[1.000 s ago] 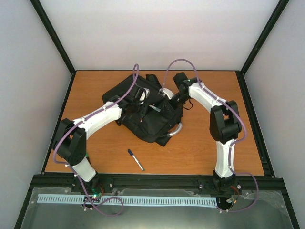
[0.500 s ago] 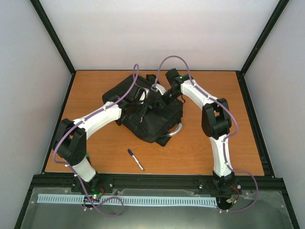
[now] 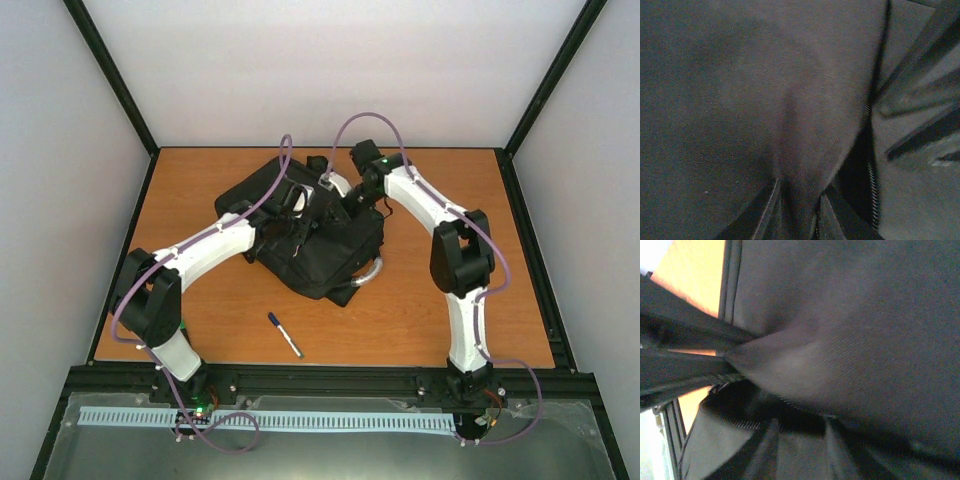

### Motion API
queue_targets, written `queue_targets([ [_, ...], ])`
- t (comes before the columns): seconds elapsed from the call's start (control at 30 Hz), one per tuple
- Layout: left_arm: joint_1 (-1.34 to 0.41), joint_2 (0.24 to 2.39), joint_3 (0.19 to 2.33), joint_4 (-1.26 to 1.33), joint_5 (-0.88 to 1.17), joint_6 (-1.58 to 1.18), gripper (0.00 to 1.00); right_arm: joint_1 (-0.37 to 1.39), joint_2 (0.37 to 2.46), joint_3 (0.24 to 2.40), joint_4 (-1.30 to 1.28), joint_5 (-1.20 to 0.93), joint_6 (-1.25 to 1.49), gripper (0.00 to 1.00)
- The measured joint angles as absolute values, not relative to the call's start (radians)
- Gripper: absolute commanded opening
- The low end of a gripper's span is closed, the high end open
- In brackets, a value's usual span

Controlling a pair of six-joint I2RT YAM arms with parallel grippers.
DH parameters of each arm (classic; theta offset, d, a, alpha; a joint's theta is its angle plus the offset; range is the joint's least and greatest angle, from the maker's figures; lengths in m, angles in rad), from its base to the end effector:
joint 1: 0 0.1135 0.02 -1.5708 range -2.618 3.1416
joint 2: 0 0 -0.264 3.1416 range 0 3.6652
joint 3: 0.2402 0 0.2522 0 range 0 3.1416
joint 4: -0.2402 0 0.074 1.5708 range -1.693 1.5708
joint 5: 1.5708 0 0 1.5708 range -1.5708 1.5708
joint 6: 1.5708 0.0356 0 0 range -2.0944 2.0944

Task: Pack the student bag
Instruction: Place the stationery in the student bag, then adjust the student bag at the center of the board.

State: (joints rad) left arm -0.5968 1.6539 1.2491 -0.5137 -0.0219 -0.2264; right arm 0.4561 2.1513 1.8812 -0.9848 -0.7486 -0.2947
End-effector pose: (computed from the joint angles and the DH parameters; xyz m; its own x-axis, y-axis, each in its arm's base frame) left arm 0.2959 -0.2001 0.2482 -0.7642 0.2479 -0.5954 0.3893 0.9134 -0.1193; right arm 0.3915 0.2191 0.2316 -0.6677 -0.5646 -0.4852 -0.7383 0.4187 0.5288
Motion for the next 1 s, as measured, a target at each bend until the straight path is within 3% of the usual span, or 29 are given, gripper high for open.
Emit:
queue_targets([
  [0.07, -0.598, 1.654, 1.249, -0.519, -0.014, -0.227, 0.63, 0.447, 2.103, 1.871, -1.01, -0.73, -0.324, 0.45],
  [0.13, -0.602, 1.653, 1.252, -0.53, 0.001, -0.231, 0.78, 0.431, 2.052, 1.871, -1.044, -0.7, -0.367, 0.52],
  [0.3, -0.599, 1.599, 1.262, -0.591, 0.003, -0.284, 0.99, 0.35, 1.937, 1.842, -1.075, -0.627, -0.435, 0.67],
  [0.5, -0.582, 1.416, 1.245, -0.621, -0.051, -0.414, 1.0, 0.244, 1.959, 1.826, -1.055, -0.567, -0.448, 0.69],
  [0.7, -0.443, 1.343, 1.114, -0.607, -0.033, -0.591, 1.0, 0.249, 2.094, 1.816, -1.042, -0.565, -0.448, 0.71],
  [0.9, -0.321, 1.454, 0.965, -0.521, 0.11, -0.756, 1.0, 0.25, 2.131, 1.777, -1.019, -0.591, -0.454, 0.46],
  [1.0, -0.321, 1.546, 0.968, -0.45, 0.166, -0.796, 1.0, 0.247, 2.131, 1.751, -1.004, -0.613, -0.461, 0.43],
])
